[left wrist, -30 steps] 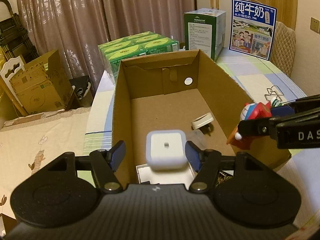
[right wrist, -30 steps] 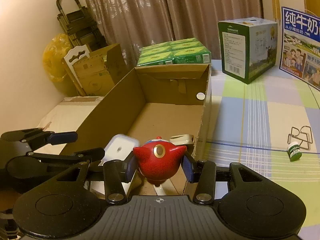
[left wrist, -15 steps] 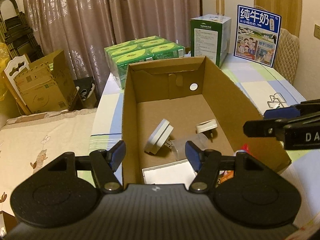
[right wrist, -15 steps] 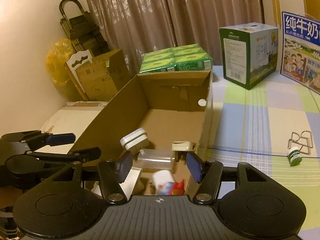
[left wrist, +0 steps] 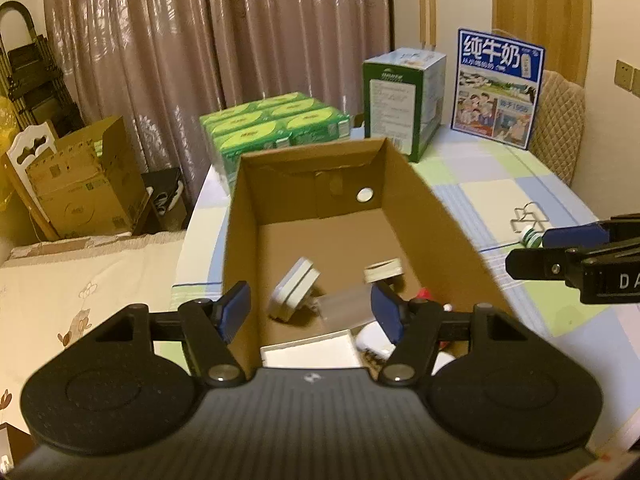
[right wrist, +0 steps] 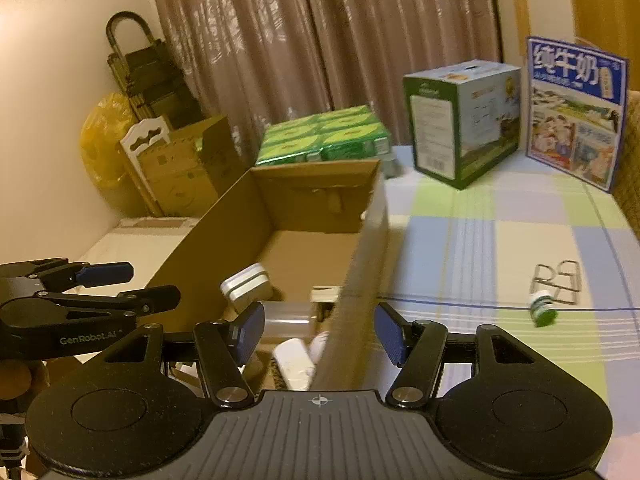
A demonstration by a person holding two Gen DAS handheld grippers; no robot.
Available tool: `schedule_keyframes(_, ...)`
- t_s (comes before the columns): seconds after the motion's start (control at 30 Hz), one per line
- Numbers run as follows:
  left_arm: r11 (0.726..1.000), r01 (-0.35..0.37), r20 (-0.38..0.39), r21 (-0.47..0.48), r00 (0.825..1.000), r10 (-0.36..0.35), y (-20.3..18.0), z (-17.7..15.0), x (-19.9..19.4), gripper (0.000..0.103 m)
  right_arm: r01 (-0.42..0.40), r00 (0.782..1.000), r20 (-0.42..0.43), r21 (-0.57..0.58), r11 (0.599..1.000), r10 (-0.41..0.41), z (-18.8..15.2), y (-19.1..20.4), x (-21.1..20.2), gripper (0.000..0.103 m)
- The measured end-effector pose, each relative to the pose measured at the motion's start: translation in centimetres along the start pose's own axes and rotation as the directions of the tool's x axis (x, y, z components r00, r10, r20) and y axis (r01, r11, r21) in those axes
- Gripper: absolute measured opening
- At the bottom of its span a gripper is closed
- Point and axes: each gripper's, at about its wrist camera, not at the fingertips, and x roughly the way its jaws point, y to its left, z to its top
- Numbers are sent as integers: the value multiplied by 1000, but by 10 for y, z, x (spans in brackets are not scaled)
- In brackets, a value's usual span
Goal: Organize rigid objects
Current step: 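Lower the red cat figure into the box and open the right gripper, then move both open tools toward the green-capped bottle and wire holder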
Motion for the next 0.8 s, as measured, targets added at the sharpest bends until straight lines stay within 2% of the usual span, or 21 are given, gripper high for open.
schedule_keyframes(0.17,1000,22,19,4,1000,-22,-22,5,-15,65,25,1000,17,14,1000,-26,-2,-13,-26,58)
schedule_keyframes(0.47,997,79,48,5,996,-80,-67,6,-31,77,97,994,47,34,995,-99,-14,-52,-72,58)
schedule_keyframes(0.63,994,108,78,14,991,-109,-96,5,-36,86,174,982,59,52,983,-177,-27,-83,-98,59)
schedule_keyframes(0.8,988,148,95,42,984,-151,-131,7,-33,89,242,967,63,81,967,-247,-44,-116,-118,59)
